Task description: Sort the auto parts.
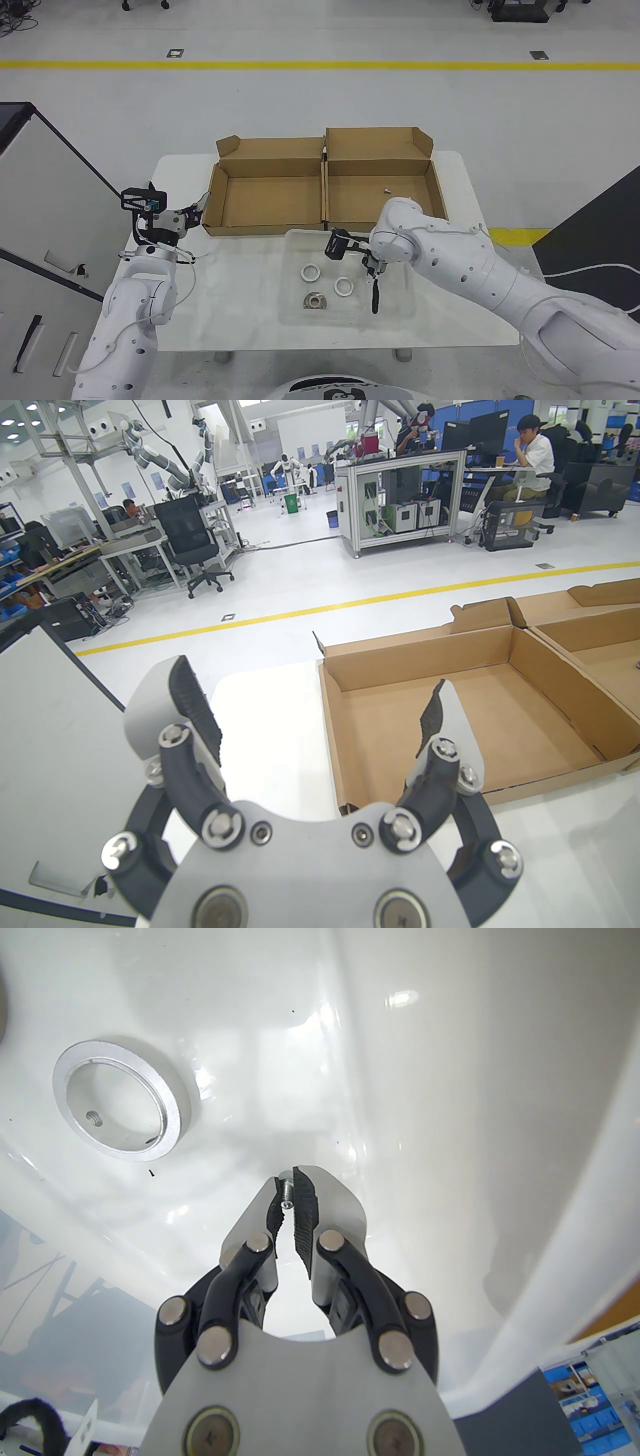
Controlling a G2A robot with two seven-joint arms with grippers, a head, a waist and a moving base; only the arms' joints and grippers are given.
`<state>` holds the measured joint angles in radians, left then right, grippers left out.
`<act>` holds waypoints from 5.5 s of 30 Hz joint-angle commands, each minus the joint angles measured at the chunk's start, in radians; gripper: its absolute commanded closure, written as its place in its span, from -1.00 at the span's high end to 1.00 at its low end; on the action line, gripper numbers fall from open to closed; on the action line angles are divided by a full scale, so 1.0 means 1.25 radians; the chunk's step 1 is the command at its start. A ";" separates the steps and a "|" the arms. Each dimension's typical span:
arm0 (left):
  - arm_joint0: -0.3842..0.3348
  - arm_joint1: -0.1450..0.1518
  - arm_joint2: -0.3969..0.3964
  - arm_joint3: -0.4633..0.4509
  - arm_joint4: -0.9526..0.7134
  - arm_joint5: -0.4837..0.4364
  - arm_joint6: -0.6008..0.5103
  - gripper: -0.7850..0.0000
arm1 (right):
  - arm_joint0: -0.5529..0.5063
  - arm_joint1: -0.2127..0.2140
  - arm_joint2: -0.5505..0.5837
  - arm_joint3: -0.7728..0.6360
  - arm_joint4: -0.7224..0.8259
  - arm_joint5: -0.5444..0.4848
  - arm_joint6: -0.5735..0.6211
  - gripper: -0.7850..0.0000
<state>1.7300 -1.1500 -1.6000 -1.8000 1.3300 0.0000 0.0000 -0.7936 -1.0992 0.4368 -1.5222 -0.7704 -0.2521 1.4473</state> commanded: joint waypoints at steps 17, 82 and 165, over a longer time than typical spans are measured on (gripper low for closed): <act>0.000 0.000 0.000 0.000 0.000 0.000 0.000 1.00 | -0.088 0.097 0.184 -0.261 0.140 -0.045 0.052 -1.00; 0.000 0.000 0.000 0.000 0.000 0.000 0.000 1.00 | -0.104 0.039 0.565 -0.173 1.720 -0.026 0.071 -1.00; 0.000 0.000 0.000 0.000 0.000 0.000 0.000 1.00 | -0.178 -0.054 0.665 -0.302 1.605 0.114 -0.196 -1.00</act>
<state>1.7300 -1.1500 -1.6000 -1.8000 1.3300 0.0000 0.0000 -1.0145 -1.1659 1.2701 -1.9015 1.2173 -0.1089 1.1914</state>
